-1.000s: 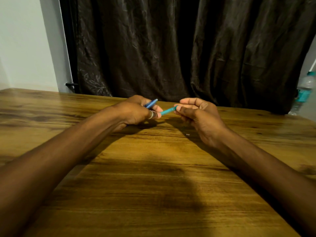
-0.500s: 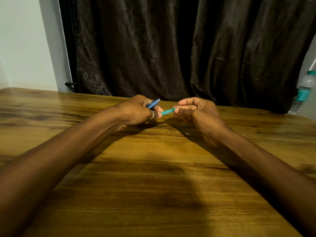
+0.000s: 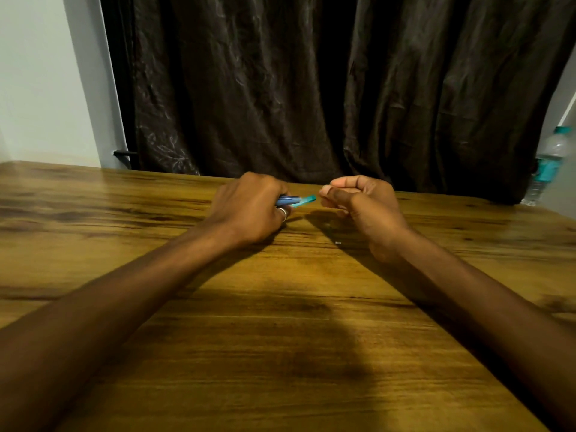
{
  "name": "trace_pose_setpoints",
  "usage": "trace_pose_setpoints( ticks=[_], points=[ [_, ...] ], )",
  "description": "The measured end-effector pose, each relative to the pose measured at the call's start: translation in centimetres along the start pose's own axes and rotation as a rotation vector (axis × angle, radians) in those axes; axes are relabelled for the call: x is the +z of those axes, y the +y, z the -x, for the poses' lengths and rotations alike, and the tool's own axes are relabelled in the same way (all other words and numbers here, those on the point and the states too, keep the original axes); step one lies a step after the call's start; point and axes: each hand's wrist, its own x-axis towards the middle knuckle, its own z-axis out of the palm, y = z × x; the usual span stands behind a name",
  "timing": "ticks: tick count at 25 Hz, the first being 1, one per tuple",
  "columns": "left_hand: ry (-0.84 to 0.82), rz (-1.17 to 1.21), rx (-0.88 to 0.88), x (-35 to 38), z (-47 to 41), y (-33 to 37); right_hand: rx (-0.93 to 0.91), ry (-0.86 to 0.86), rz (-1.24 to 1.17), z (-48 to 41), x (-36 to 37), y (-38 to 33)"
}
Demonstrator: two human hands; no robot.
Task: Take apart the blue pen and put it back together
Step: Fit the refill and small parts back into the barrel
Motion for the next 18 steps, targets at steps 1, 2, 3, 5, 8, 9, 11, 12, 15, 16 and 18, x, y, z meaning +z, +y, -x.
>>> trace_pose_setpoints(
  ticks=[1, 2, 3, 5, 8, 9, 11, 12, 15, 16, 18],
  points=[
    [-0.047, -0.015, -0.036, 0.2, 0.1, -0.2, -0.028, 0.02, 0.07, -0.1, -0.2, 0.0],
    [-0.098, -0.018, -0.07, 0.4, 0.2, -0.5, -0.052, 0.038, 0.13, -0.2, -0.3, 0.0],
    [-0.15, -0.004, -0.103, 0.6, 0.3, -0.7, -0.065, 0.051, 0.172, -0.3, -0.5, 0.1],
    [-0.232, 0.045, -0.151, 1.1, 0.5, -1.0, -0.067, 0.062, 0.217, -0.5, -0.9, 0.2],
    [-0.29, 0.119, -0.186, 1.2, 0.4, -1.1, -0.071, 0.057, 0.251, -0.7, -0.8, 0.5],
    [-0.301, 0.131, -0.192, 1.2, 0.3, -1.1, -0.078, 0.055, 0.261, -0.8, -0.7, 0.7],
    [-0.309, 0.131, -0.198, 1.0, 0.2, -1.1, -0.102, 0.048, 0.294, -0.7, -0.8, 0.7],
    [-0.302, 0.134, -0.206, 0.8, 0.2, -1.1, -0.128, 0.032, 0.347, -0.7, -1.0, 0.5],
    [-0.264, 0.137, -0.253, 0.3, -0.3, -0.9, -0.246, -0.166, 0.765, -1.2, -2.8, -0.9],
    [-0.255, 0.125, -0.263, 0.2, -0.4, -0.8, -0.264, -0.26, 0.902, -1.2, -3.3, -1.6],
    [-0.254, 0.103, -0.274, 0.1, -0.6, -0.5, -0.26, -0.407, 1.065, -1.2, -3.9, -2.3]
  ],
)
